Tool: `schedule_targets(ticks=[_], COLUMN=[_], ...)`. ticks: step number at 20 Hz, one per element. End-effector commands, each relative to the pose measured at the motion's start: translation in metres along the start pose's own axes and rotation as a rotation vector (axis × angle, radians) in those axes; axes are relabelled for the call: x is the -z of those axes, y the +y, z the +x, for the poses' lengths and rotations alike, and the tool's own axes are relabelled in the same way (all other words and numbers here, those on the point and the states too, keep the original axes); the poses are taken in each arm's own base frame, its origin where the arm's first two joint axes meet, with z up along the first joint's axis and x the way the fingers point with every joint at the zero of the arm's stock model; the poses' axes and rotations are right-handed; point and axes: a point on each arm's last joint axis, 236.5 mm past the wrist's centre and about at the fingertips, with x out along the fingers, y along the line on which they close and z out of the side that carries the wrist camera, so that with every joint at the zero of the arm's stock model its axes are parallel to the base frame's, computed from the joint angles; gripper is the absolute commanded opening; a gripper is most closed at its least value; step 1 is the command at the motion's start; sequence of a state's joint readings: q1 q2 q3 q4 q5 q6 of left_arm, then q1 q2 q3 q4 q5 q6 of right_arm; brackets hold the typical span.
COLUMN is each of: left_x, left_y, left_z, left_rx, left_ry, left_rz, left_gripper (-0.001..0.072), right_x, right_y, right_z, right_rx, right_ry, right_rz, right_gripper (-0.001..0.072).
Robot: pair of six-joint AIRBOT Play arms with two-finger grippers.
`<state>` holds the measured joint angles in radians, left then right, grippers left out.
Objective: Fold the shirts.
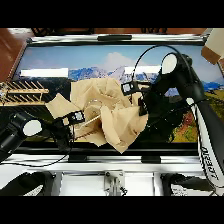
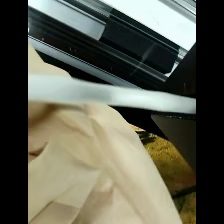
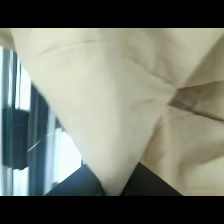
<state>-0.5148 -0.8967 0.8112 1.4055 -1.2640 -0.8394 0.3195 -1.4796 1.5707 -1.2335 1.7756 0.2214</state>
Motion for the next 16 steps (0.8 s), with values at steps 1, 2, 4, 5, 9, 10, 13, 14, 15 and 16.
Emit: schedule_targets(ticks=[1,2,4,5,9,10,13,14,15,16], left_x=[-0.008,-0.009,-0.007,-0.004,0.010,0.012,0.016,0.016,0.014,0.014], left_y=[0.005,0.007,0.018,0.024,0.042,0.046,0.061,0.069,0.077,0.086], left_z=[-0.001,-0.001,-0.001,-0.002,-0.005,-0.006,-0.020,-0.029,-0.040,-0.054], left_rx=[-0.020,-0.032,-0.074,-0.097,-0.143,-0.148,-0.186,-0.210,-0.238,-0.273], left_ry=[-0.035,-0.036,-0.029,-0.018,0.012,0.012,-0.008,-0.024,-0.044,-0.067], left_rz=[0.008,0.010,0.020,0.023,-0.004,-0.021,-0.069,-0.088,-0.106,-0.127], left_gripper=[0.0045,0.0048,0.0056,0.0099,0.0452,0.0523,0.0585,0.0653,0.0674,0.0674], right_x=[-0.008,-0.010,-0.013,-0.013,-0.016,-0.018,-0.020,-0.020,-0.021,-0.021], right_y=[0.011,0.013,0.016,0.017,0.023,0.026,0.031,0.031,0.032,0.032], right_z=[0.011,0.012,0.011,0.009,-0.010,-0.015,-0.025,-0.026,-0.027,-0.028], right_rx=[-0.033,-0.041,-0.043,-0.037,0.024,0.038,0.071,0.075,0.079,0.080], right_ry=[0.048,0.047,0.047,0.046,0.036,0.032,0.022,0.021,0.019,0.018], right_rz=[0.061,0.083,0.137,0.144,0.123,0.118,0.120,0.125,0.134,0.146], right_gripper=[0.0074,0.0074,0.0073,0.0072,0.0069,0.0069,0.0067,0.0067,0.0067,0.0067])
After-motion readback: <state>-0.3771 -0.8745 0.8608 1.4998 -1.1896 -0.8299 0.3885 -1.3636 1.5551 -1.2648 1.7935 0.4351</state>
